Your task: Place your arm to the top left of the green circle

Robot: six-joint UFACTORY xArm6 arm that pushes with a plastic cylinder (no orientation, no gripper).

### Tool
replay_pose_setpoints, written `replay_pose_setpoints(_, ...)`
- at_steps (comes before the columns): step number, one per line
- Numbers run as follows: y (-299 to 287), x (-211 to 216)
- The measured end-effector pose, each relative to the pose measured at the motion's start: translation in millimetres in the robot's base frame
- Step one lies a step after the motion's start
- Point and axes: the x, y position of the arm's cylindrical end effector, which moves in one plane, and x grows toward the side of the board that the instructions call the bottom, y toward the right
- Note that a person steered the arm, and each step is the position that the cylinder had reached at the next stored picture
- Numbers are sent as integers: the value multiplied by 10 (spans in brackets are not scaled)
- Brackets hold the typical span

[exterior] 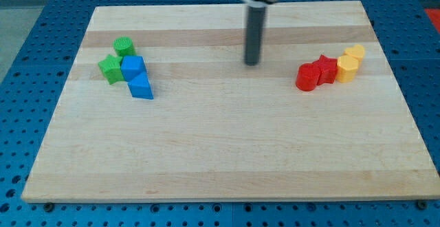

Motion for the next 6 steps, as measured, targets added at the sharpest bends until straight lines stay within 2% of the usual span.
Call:
replay_pose_setpoints(2,-553,-168)
replay_pose_setpoints(3,-1332,-480)
replay_pose_setpoints(4,-1435,-566)
replay_pose_setpoints(5,-1857,-795)
replay_pose_setpoints(6,-2198,-796)
